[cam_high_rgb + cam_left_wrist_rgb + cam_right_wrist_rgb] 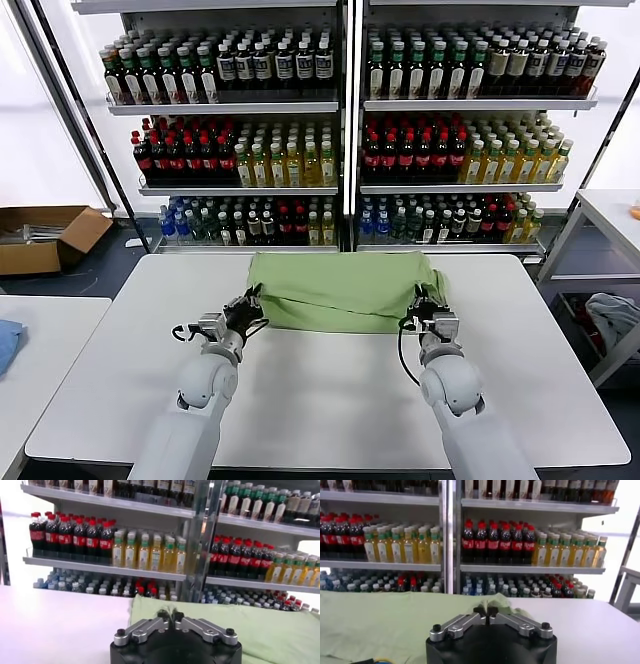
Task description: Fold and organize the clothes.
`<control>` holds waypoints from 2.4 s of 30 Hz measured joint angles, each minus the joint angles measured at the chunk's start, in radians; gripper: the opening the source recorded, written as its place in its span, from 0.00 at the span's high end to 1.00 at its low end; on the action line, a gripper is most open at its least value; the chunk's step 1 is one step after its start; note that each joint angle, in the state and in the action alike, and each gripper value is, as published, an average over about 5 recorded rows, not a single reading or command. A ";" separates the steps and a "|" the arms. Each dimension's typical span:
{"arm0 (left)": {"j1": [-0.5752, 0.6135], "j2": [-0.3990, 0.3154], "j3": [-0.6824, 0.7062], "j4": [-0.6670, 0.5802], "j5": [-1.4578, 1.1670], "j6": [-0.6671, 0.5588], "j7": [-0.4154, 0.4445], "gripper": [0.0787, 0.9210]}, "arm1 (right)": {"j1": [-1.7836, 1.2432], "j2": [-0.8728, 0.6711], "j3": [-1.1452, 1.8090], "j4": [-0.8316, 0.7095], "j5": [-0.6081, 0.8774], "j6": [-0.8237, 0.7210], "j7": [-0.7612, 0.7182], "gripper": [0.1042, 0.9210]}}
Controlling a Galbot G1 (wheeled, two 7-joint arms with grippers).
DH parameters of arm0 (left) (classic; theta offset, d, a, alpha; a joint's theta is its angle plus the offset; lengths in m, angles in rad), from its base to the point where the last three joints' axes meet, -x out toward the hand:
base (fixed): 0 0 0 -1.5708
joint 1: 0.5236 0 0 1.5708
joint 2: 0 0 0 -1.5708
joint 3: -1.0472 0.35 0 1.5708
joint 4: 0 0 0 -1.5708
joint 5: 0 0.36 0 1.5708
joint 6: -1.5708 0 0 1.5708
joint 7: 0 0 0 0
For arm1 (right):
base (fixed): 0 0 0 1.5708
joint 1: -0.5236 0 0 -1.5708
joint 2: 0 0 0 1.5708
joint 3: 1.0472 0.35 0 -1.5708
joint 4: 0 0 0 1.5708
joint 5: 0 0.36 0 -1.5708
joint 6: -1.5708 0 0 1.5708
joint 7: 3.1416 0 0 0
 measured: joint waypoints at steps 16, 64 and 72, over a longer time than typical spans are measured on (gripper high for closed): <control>0.014 0.002 -0.024 -0.045 0.010 0.075 -0.049 0.26 | -0.009 0.048 0.037 0.050 0.123 0.004 0.121 0.15; 0.092 0.036 0.014 -0.031 0.133 0.176 -0.032 0.58 | -0.192 0.011 0.118 0.054 0.035 -0.056 0.138 0.69; 0.111 0.035 0.009 -0.043 0.135 0.180 -0.029 0.85 | -0.221 0.019 0.114 0.084 0.016 -0.053 0.140 0.94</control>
